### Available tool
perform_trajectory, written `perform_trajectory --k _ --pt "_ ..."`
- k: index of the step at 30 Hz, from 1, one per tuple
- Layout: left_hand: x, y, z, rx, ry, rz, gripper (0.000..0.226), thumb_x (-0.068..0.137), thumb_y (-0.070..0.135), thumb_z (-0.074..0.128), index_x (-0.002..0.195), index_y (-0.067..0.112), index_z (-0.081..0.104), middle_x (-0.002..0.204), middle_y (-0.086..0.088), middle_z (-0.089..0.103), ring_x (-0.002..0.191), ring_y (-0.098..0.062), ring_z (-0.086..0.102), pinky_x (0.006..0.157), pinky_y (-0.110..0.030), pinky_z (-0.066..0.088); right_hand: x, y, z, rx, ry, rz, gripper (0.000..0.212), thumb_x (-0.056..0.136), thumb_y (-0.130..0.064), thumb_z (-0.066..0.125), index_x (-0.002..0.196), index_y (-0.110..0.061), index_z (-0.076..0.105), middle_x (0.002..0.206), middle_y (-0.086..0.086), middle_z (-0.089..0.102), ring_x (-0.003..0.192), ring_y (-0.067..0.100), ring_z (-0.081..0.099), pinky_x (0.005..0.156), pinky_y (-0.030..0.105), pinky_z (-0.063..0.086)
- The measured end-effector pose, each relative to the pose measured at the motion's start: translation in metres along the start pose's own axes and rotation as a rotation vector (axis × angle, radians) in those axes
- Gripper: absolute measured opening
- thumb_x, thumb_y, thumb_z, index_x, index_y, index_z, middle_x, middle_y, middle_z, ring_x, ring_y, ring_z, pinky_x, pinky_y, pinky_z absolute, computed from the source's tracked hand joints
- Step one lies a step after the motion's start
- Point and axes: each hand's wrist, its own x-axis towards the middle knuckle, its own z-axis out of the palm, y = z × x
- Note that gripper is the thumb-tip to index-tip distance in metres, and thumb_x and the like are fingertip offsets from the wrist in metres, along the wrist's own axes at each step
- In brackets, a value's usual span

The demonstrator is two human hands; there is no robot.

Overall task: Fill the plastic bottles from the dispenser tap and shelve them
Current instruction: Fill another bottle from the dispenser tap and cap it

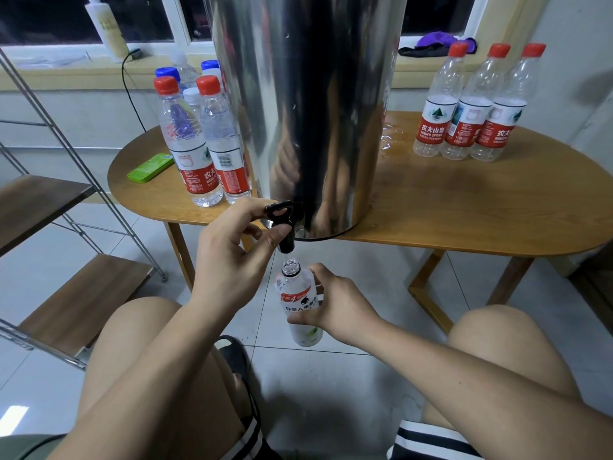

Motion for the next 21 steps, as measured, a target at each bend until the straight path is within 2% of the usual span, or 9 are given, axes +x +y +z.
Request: perform_trajectory --k 9,14,21 --pt "-0.0002 -0.0016 -0.0003 0.01 0.006 -0.01 0.017 0.101 0.02 0.076 0.117 0.015 0.073 0.103 -0.001 0.076 0.087 -0.03 0.073 0.072 -0.052 0.056 0.0009 0.0 0.0001 0.001 -0.002 -0.007 0.074 0.068 -0.055 0.097 0.124 -0.043 0.051 0.121 -0.015 0.074 0.111 0.011 0.071 0.094 0.042 0.063" --pt "-0.0004 -0.0027 0.0001 0.008 0.007 -0.016 0.018 0.101 0.022 0.076 0.117 0.015 0.073 0.102 -0.002 0.076 0.086 -0.03 0.073 0.071 -0.053 0.056 0.0013 0.0004 0.0006 0.001 0.0 -0.001 0.076 0.063 -0.062 0.093 0.123 -0.044 0.051 0.118 -0.016 0.074 0.11 0.012 0.072 0.093 0.043 0.063" --pt "-0.0002 -0.0023 -0.001 0.01 0.0 -0.014 0.018 0.101 0.022 0.076 0.117 0.016 0.073 0.104 -0.001 0.076 0.088 -0.03 0.073 0.072 -0.053 0.056 0.0014 0.0009 0.0004 -0.018 -0.005 -0.007 0.076 0.067 -0.057 0.096 0.126 -0.041 0.051 0.122 -0.013 0.074 0.112 0.014 0.071 0.094 0.043 0.062"
